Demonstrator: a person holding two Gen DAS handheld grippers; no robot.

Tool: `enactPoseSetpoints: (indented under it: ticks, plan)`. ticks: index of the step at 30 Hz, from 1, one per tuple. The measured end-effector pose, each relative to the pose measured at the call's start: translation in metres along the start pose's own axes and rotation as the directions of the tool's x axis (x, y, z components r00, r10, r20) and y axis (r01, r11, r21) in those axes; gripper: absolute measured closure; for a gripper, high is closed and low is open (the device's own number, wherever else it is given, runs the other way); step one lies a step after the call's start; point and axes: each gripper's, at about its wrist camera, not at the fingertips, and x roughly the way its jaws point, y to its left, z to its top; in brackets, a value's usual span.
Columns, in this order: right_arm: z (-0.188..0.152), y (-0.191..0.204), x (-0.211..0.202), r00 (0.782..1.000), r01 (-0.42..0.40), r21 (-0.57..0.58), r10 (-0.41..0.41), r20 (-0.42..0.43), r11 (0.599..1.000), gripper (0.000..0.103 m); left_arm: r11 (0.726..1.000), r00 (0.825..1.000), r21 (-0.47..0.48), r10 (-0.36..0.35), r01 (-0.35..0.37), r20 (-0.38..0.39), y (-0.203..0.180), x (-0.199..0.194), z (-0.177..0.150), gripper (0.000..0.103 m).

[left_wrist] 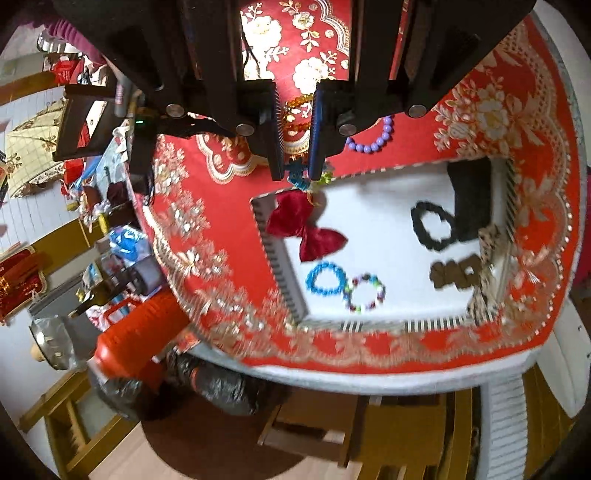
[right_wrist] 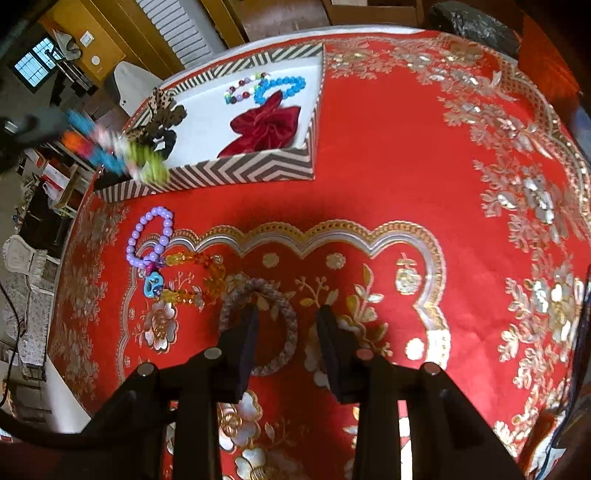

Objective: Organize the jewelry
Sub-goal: 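Lift the colourful bracelet with the left tool toward the tray while the right tool holds the beige bracelet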

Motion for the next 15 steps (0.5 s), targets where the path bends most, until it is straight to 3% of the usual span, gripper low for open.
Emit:
enactPoseSetpoints:
  ticks: [2, 4, 5, 6, 10, 15]
  plan:
    - [0.000, 0.005, 0.002, 1.000, 0.028, -0.031, -0.028, 0.005, 0.999, 0.070, 1.000, 1.000, 0.000, 0.025, -0.025, 0.018, 0.001, -0.007, 0.003, 0.103]
    - [-0.001, 0.011, 0.003, 0.998, 0.059, -0.075, -0.058, 0.005, 0.995, 0.081, 0.999, 0.999, -0.008, 0.039, -0.038, 0.030, 0.004, -0.011, 0.005, 0.103]
    - [-0.002, 0.015, 0.004, 0.996, 0.089, -0.100, -0.089, 0.006, 0.991, 0.093, 0.999, 0.998, -0.010, 0.045, -0.044, 0.037, 0.006, -0.013, 0.006, 0.103]
    - [-0.003, 0.017, 0.004, 0.995, 0.104, -0.114, -0.104, 0.010, 0.988, 0.095, 0.999, 0.998, -0.013, 0.049, -0.049, 0.042, 0.008, -0.015, 0.006, 0.103]
    - [-0.003, 0.017, -0.005, 0.995, 0.097, -0.108, -0.094, 0.026, 0.989, 0.095, 0.998, 0.998, -0.019, 0.055, -0.054, 0.038, 0.015, -0.014, 0.002, 0.103]
    - [0.004, 0.016, -0.025, 0.995, 0.086, -0.095, -0.080, 0.067, 0.992, 0.095, 0.986, 0.988, 0.061, 0.152, -0.153, 0.015, 0.004, 0.008, -0.012, 0.103]
